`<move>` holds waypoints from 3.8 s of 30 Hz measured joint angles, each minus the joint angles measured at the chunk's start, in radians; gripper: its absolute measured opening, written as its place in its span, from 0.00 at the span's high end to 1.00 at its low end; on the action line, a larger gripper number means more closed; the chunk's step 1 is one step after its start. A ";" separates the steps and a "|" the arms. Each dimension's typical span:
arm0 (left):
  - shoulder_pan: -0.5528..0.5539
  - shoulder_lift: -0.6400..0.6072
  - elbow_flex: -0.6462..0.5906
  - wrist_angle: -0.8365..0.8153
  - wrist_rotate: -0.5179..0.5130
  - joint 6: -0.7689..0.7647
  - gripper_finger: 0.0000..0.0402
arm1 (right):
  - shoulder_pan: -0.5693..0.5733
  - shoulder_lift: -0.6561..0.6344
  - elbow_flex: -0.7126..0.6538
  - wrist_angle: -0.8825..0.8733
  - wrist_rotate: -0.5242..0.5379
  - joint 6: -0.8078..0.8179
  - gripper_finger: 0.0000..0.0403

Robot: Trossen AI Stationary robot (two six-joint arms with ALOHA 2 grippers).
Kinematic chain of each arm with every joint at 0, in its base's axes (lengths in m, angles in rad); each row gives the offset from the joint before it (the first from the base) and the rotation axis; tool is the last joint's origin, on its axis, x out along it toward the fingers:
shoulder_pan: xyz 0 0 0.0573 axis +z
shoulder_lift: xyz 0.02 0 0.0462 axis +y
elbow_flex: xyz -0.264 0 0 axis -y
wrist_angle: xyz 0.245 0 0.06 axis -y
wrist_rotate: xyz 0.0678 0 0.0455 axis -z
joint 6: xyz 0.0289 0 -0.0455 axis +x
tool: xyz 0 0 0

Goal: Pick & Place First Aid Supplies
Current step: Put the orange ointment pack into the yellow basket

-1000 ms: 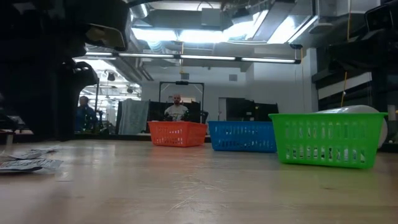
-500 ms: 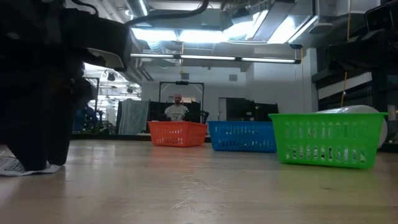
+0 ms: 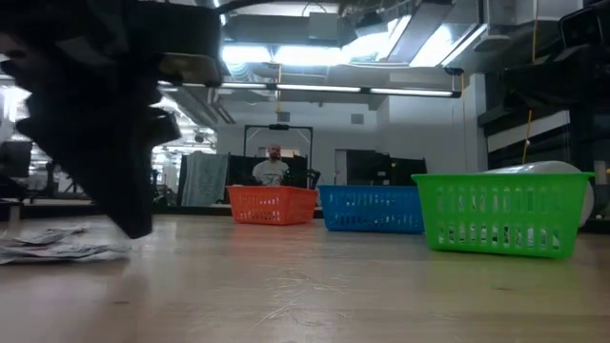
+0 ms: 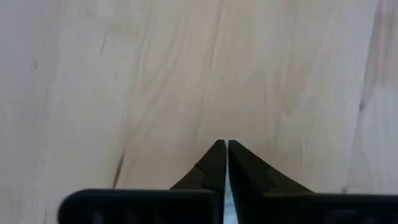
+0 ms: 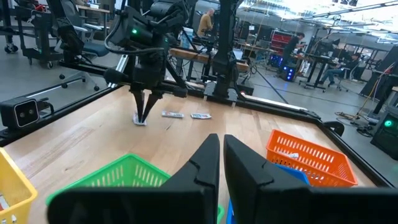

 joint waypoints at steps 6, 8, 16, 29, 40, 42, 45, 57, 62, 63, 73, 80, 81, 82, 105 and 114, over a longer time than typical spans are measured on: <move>0.026 -0.003 0.001 0.005 0.072 0.009 0.98 | 0.000 0.000 0.000 0.000 0.000 0.000 0.94; 0.032 -0.012 0.001 0.002 0.091 0.009 0.96 | 0.000 0.000 0.000 0.000 0.000 0.000 0.94; 0.039 -0.033 0.002 -0.003 0.166 0.005 0.83 | 0.000 0.000 0.000 0.000 0.000 0.000 0.94; 0.037 -0.013 0.002 -0.046 0.086 -0.021 0.58 | 0.000 0.000 0.000 0.000 0.000 0.000 0.94; 0.018 0.013 0.003 -0.031 0.143 -0.001 0.61 | 0.000 0.000 0.000 0.000 0.000 0.000 0.94; 0.012 0.013 0.003 -0.033 0.143 0.013 0.63 | 0.000 0.000 0.000 0.000 0.000 0.000 0.94; 0.010 0.013 0.003 -0.036 0.134 0.015 0.67 | 0.000 0.000 0.000 0.000 0.000 0.000 0.94; 0.010 0.014 0.003 -0.033 0.076 0.039 0.99 | 0.000 0.000 0.000 0.000 0.000 0.000 0.94; 0.013 0.014 0.003 0.028 0.074 0.094 0.99 | 0.000 0.000 0.000 0.000 0.000 0.000 0.94; 0.015 0.014 0.003 0.052 0.073 0.112 0.99 | 0.000 0.000 0.000 0.000 0.000 0.000 0.94; 0.065 0.014 0.003 0.356 0.052 0.348 0.99 | 0.000 0.000 0.000 0.000 0.000 0.000 0.94; 0.113 0.014 0.003 0.666 0.072 0.578 0.99 | 0.000 0.000 0.000 0.000 0.000 0.000 0.94; 0.120 0.014 0.003 0.719 0.085 0.615 0.99 | 0.000 0.000 0.000 0.000 0.000 0.000 0.94; 0.127 0.014 0.003 0.770 0.097 0.649 0.99 | 0.000 0.000 0.000 0.000 0.000 0.000 0.94; 0.202 0.216 0.304 1.083 0.349 0.930 0.99 | 0.000 0.000 0.000 0.000 0.000 0.000 0.94; 0.228 0.430 0.598 0.945 0.356 0.975 0.98 | 0.000 0.000 0.000 0.000 0.000 0.000 0.94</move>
